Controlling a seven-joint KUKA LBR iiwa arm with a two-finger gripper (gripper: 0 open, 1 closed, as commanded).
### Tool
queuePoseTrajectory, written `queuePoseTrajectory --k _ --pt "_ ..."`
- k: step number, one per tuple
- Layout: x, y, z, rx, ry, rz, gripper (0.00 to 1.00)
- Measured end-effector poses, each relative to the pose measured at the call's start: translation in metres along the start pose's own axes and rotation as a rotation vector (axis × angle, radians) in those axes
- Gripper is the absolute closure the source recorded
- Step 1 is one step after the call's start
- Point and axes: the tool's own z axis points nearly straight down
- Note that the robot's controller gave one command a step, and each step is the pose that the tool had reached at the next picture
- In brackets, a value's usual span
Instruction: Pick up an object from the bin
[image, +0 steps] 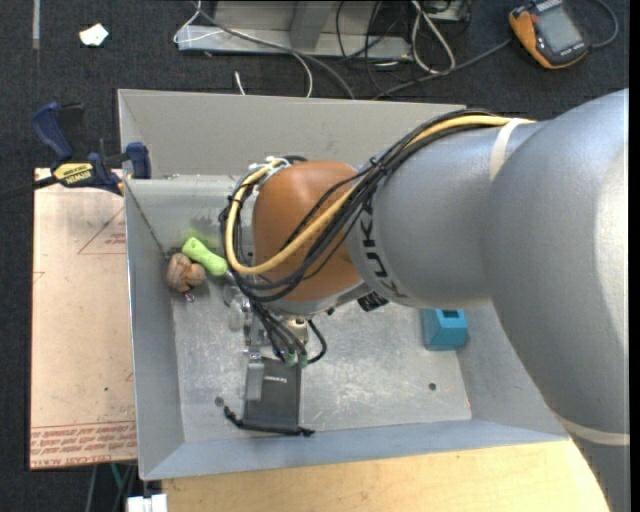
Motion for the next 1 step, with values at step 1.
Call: queuePoseTrajectory --k 1 --pt "-0.0019 -0.0010 -0.0046 -0.001 -0.007 0.004 0.00"
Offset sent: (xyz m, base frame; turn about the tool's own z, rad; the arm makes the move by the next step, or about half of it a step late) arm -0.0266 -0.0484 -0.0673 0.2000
